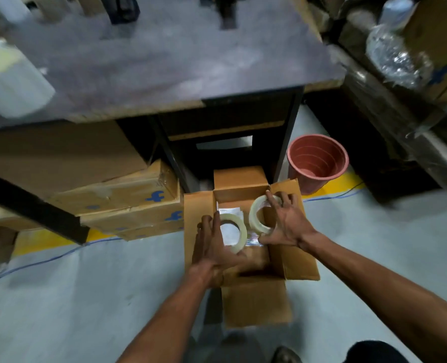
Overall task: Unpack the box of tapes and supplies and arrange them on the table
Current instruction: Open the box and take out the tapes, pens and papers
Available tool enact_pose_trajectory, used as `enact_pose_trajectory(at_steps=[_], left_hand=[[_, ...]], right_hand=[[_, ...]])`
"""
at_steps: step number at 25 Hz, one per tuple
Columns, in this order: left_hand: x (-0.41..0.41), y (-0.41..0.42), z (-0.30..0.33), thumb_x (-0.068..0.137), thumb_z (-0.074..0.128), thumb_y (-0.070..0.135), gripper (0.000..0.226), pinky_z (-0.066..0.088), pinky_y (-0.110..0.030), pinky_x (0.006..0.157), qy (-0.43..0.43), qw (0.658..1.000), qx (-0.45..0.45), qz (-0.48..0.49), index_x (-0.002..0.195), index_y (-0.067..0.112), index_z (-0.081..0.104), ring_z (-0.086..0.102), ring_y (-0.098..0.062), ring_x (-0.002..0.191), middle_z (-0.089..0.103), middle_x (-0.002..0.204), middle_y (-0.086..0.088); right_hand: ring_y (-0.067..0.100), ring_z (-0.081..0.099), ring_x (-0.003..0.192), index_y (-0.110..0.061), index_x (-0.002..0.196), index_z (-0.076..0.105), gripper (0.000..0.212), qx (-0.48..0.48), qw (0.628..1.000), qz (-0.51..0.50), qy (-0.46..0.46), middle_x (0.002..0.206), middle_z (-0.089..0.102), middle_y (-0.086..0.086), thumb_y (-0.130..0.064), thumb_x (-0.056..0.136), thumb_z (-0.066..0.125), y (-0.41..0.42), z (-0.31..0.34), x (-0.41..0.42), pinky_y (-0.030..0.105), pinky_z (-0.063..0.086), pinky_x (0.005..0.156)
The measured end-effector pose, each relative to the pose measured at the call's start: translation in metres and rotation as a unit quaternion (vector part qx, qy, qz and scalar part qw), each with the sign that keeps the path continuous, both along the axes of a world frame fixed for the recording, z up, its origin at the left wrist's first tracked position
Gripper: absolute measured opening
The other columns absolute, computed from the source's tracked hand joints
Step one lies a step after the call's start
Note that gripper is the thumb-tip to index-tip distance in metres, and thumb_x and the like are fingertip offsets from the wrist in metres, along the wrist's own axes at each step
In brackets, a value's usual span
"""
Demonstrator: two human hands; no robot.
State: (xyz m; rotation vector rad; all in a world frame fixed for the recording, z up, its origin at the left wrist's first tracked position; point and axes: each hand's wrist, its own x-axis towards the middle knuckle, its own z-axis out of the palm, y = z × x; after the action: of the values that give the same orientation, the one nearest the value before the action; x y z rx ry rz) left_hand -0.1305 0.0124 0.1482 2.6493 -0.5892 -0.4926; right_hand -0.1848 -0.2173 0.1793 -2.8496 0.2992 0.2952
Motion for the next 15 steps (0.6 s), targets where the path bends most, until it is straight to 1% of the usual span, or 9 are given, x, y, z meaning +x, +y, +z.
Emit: enact_pose_trajectory(at_steps=[1, 3, 6, 9, 12, 15], left_hand=[[-0.007, 0.004, 0.029, 0.042, 0.064, 0.079, 0.135, 0.042, -0.046, 0.109, 0.016, 1.0, -0.001, 0.008, 0.153, 0.021, 0.013, 0.032, -0.032, 0.133, 0.024, 0.144, -0.003], [-0.022, 0.013, 0.082, 0.044, 0.069, 0.078, 0.135, 0.043, -0.043, 0.109, 0.005, 1.0, -0.007, 0.017, 0.153, 0.021, 0.012, 0.035, -0.029, 0.13, 0.026, 0.143, -0.005], [-0.034, 0.022, 0.163, 0.044, 0.076, 0.073, 0.138, 0.047, -0.045, 0.105, 0.013, 0.998, -0.03, 0.052, 0.153, 0.026, 0.006, 0.038, -0.029, 0.129, 0.028, 0.145, -0.005], [-0.04, 0.026, 0.237, 0.044, 0.077, 0.071, 0.136, 0.048, -0.046, 0.102, -0.004, 0.996, -0.056, 0.065, 0.153, 0.025, 0.011, 0.041, -0.027, 0.128, 0.034, 0.143, -0.006], [-0.041, 0.033, 0.303, 0.043, 0.079, 0.07, 0.127, 0.051, -0.044, 0.097, -0.033, 0.992, -0.084, 0.086, 0.149, 0.024, 0.026, 0.046, -0.023, 0.121, 0.039, 0.137, -0.003], [-0.034, 0.042, 0.35, 0.042, 0.081, 0.069, 0.125, 0.052, -0.033, 0.093, -0.053, 0.987, -0.112, 0.101, 0.147, 0.022, 0.032, 0.045, -0.018, 0.118, 0.04, 0.135, 0.0]], right_hand=[[0.034, 0.026, 0.129, -0.012, 0.16, 0.008, 0.138, 0.013, 1.0, -0.009, 0.008, 0.146, 0.029, 0.016, -0.08, 0.056, 0.069, 0.002, 0.027, -0.004, 0.045, 0.033, 0.113], [0.037, 0.025, 0.132, -0.015, 0.16, 0.009, 0.14, 0.038, 0.999, -0.018, 0.011, 0.147, 0.028, 0.015, -0.086, 0.051, 0.059, 0.006, 0.081, -0.014, 0.049, 0.032, 0.115], [0.034, 0.029, 0.128, -0.012, 0.157, 0.02, 0.138, 0.026, 1.0, 0.004, 0.001, 0.146, 0.033, 0.015, -0.095, 0.05, 0.049, 0.009, 0.162, -0.024, 0.053, 0.036, 0.111], [0.033, 0.034, 0.122, -0.009, 0.155, 0.024, 0.136, 0.016, 0.999, 0.031, -0.013, 0.142, 0.038, 0.016, -0.094, 0.053, 0.054, 0.009, 0.23, -0.03, 0.052, 0.039, 0.107], [0.034, 0.035, 0.124, -0.008, 0.155, 0.024, 0.132, 0.033, 0.998, 0.037, -0.031, 0.143, 0.039, 0.017, -0.082, 0.054, 0.067, 0.009, 0.294, -0.031, 0.049, 0.042, 0.106], [0.03, 0.028, 0.13, -0.012, 0.158, 0.016, 0.133, 0.038, 0.997, 0.051, -0.042, 0.148, 0.033, 0.012, -0.081, 0.056, 0.065, 0.008, 0.344, -0.025, 0.045, 0.04, 0.107]])
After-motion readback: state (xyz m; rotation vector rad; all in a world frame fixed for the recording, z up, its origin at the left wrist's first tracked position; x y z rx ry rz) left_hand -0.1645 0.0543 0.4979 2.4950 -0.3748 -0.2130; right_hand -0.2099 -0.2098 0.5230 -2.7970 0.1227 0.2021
